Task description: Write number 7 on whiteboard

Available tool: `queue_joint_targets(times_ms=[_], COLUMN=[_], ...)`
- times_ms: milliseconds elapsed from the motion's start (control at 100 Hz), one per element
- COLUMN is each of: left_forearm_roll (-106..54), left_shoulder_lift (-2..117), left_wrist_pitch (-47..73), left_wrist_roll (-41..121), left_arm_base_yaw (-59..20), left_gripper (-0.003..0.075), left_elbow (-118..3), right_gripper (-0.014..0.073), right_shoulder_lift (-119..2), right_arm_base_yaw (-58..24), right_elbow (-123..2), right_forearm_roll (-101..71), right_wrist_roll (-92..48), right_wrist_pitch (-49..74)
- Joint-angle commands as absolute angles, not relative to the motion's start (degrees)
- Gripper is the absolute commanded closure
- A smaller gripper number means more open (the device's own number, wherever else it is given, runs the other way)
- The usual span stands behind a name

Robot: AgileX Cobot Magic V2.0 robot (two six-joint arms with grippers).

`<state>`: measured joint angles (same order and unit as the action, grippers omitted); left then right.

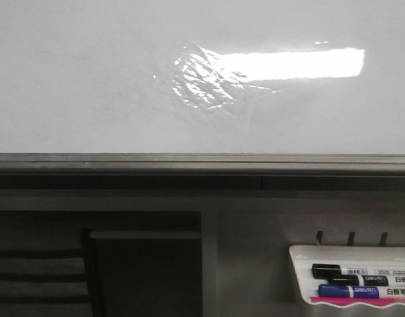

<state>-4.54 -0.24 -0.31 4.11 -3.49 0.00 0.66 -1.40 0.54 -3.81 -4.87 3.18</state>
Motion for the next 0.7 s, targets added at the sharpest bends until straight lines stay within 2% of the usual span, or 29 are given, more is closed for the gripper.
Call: queue_joint_targets(times_ms=[0, 290, 600, 690], left_forearm_roll=[-6.18, -9.59, -9.59, -9.59], left_shoulder_lift=[-2.0, 0.36, 15.11, 19.2], left_wrist_pitch=[-5.37, 1.62, 19.2, 20.6], left_wrist_roll=[3.67, 3.67, 3.67, 3.67], left_arm_base_yaw=[-3.43, -3.43, -3.43, -3.43], left_gripper=[0.0741, 0.0741, 0.0741, 0.0741], left_elbow=[0.92, -9.39, -26.66, -29.35], right_gripper=[0.0665, 0.0665, 0.0665, 0.0665], right_shoulder_lift=[1.7, 0.7, -10.6, -15.06], right_arm_base_yaw=[-1.08, -1.08, -1.08, -1.08], right_elbow=[1.0, -8.3, -20.1, -23.15], right_forearm_roll=[-4.82, -5.46, -5.46, -5.54], right_wrist_roll=[-4.95, -4.95, -4.95, -4.95], right_wrist_pitch=[-1.95, 5.64, 15.93, 18.71])
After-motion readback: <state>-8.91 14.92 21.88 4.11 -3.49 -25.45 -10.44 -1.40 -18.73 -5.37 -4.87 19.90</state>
